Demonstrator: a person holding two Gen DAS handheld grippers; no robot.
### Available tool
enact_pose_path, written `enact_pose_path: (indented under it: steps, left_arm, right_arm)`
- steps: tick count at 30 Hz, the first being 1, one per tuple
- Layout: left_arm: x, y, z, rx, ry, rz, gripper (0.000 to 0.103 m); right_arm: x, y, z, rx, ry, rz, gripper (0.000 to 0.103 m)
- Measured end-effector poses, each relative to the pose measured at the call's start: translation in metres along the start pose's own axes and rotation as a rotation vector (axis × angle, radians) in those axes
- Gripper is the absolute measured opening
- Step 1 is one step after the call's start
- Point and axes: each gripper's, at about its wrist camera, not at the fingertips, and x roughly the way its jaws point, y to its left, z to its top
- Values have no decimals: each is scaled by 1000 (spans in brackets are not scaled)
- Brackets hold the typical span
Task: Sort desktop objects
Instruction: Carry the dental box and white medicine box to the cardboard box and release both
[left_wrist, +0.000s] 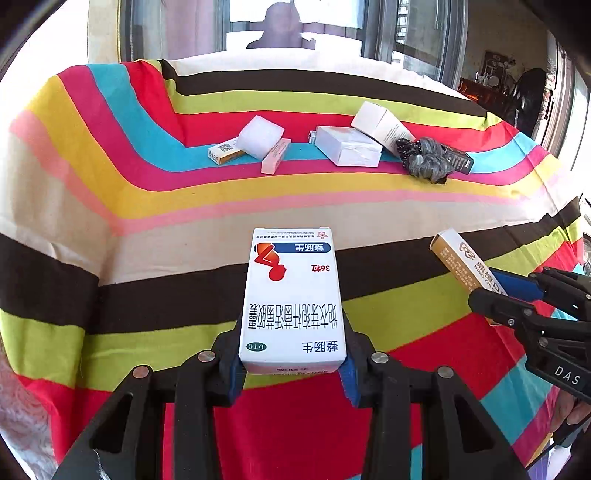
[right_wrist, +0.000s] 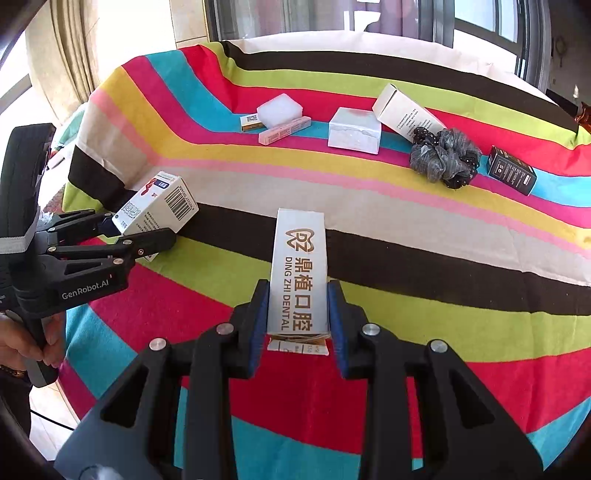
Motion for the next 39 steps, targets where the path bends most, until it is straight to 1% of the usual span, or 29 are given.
enact_pose_path:
  steps: [5,7,10,15,18,24,31,39]
  left_arm:
    - [-25,-26,-23,39,-3,-1,42]
    - [-32,-36,-29,49,-3,-22,42]
    - [-40,-52,-35,72,-11,-37,42]
    - [-48,-87,-43,143,-16,-62,42]
    - [-51,-109,-47,183,-13,-83,42]
    - [-57,-159,-56,271,-6,-132,42]
    - [-62,-218,-66,393,0,-184,42]
    - [-72,-290,-88,560,13,-261,42]
  right_arm:
    - [-35,5,-34,3,-23,-15,34]
    - [-48,4,-47,4,-31,-27,34]
    - [-69,-5,-64,35,-58,-48,34]
    - [-108,-25,-89,100,-112,-90,34]
    - [-129,-37,-102,128,-138,-132,34]
    - [-164,-66,-133,207,-181,-190,34]
    - [-195,-98,-175,312,-197,-250,34]
    - [-228,-126,-221,431,-216,-326,34]
